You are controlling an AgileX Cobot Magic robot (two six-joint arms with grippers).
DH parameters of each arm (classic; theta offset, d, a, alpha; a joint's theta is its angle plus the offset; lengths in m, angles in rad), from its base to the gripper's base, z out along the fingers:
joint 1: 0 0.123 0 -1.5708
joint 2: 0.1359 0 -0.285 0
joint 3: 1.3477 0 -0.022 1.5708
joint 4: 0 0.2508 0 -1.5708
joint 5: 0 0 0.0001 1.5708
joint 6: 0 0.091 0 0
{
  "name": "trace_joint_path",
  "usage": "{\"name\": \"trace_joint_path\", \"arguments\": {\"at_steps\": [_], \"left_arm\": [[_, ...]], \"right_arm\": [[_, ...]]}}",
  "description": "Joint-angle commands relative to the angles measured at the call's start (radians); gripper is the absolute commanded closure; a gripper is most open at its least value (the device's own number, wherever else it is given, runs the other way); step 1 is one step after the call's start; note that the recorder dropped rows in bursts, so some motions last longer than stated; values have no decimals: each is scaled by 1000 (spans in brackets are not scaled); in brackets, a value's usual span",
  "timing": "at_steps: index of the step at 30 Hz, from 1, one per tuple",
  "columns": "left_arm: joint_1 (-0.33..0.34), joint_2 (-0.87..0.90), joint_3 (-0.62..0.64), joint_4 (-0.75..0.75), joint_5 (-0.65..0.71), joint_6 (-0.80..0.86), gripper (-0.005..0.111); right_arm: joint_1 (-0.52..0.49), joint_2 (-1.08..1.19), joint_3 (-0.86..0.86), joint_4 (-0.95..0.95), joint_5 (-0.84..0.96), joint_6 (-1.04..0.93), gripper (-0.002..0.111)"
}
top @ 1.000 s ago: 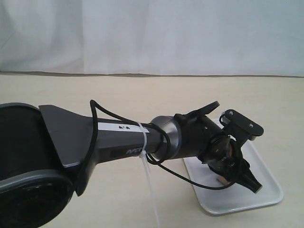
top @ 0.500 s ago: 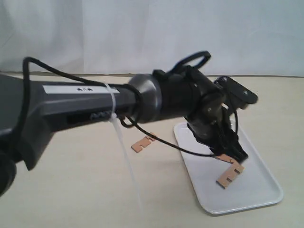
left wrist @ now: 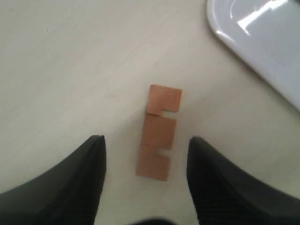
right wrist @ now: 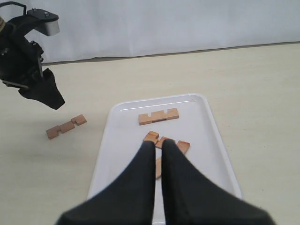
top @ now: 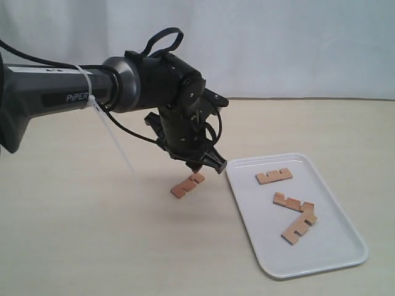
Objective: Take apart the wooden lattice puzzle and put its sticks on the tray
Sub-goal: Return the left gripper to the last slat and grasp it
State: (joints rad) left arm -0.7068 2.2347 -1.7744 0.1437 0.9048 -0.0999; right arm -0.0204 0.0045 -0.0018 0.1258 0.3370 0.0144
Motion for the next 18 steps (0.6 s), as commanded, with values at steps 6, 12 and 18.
{"name": "trace_joint_path", "arguments": {"at_steps": [6, 12, 18], "left_arm": [[10, 65, 7, -36, -4, 4, 57], [10, 93, 7, -60, -4, 27, 57], [10, 109, 7, -58, -4, 29, 57]], "right_arm": [[0, -4, 2, -3, 2, 2, 104], [0, -4, 2, -3, 2, 2, 104], [0, -4, 2, -3, 2, 2, 104]]}}
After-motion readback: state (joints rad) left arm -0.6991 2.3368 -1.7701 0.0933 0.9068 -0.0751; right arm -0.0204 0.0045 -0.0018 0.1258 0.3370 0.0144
